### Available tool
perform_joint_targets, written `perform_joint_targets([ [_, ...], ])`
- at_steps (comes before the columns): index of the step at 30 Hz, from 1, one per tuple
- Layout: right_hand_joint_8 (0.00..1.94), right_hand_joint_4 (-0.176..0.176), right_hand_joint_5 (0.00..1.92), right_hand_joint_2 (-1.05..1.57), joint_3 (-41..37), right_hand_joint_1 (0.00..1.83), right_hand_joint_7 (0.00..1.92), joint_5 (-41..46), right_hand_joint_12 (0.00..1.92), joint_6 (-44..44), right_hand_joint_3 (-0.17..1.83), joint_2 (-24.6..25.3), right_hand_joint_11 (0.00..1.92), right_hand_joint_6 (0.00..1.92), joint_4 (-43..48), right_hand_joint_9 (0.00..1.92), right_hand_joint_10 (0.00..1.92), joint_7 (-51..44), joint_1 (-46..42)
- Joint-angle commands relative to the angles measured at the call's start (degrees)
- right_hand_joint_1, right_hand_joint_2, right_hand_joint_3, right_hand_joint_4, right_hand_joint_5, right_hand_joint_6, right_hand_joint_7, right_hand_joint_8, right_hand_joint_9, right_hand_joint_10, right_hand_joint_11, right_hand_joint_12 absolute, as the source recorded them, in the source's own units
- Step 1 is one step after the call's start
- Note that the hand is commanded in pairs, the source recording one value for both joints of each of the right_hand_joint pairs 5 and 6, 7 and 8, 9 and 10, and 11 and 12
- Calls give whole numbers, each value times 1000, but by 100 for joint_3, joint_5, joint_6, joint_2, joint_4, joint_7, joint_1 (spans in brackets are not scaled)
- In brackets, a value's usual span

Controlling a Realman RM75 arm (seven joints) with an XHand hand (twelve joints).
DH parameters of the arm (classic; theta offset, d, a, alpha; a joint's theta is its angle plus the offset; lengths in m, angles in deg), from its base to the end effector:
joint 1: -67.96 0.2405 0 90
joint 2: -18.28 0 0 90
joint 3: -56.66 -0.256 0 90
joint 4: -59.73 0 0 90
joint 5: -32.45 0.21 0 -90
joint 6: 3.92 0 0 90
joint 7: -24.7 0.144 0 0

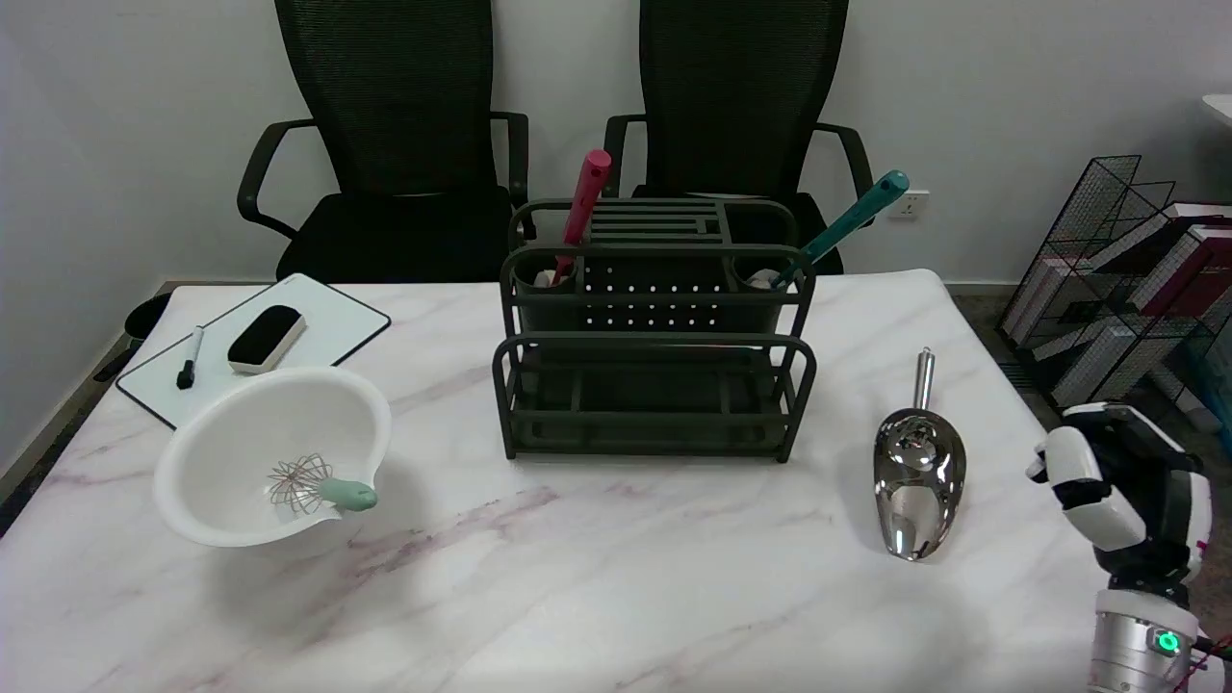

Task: Pick up the pink sponge bottle brush.

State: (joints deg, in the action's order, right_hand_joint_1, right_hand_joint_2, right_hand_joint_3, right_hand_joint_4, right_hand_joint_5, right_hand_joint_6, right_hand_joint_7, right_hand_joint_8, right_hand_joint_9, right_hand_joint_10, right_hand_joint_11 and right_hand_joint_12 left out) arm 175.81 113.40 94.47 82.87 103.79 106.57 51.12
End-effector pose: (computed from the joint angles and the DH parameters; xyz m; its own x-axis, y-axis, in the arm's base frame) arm -0.3615 -0.0968 0.4480 -0.1099 0.6963 0.7092 -0.9133 -0.3522 0.2043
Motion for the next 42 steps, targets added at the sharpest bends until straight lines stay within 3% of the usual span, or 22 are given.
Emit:
perform_joint_targets([
  [1,1133,0,856,364,157,1020,1133,-2023,1233,-85,1047,27,1233,856,347,1068,1068,486,381],
  [5,769,0,645,328,125,1024,769,-2775,913,-436,1089,-61,913,645,875,797,797,814,613],
  [11,690,0,531,360,-171,1025,690,-3799,819,-1788,1042,-165,819,531,1986,731,731,766,948],
  [16,673,0,515,382,-618,1030,673,-4756,806,-3536,1018,-173,806,515,3200,722,722,766,1012],
  [24,656,0,502,358,-666,1034,656,-4836,765,-4568,1036,-93,765,502,3903,704,704,440,1142],
  [34,623,0,523,338,-1050,1045,623,-4411,715,-4671,1026,-238,715,523,3305,664,664,487,1725],
  [42,628,0,566,325,-969,1058,628,-4157,676,-4952,998,-420,676,566,2983,643,643,543,2779],
])
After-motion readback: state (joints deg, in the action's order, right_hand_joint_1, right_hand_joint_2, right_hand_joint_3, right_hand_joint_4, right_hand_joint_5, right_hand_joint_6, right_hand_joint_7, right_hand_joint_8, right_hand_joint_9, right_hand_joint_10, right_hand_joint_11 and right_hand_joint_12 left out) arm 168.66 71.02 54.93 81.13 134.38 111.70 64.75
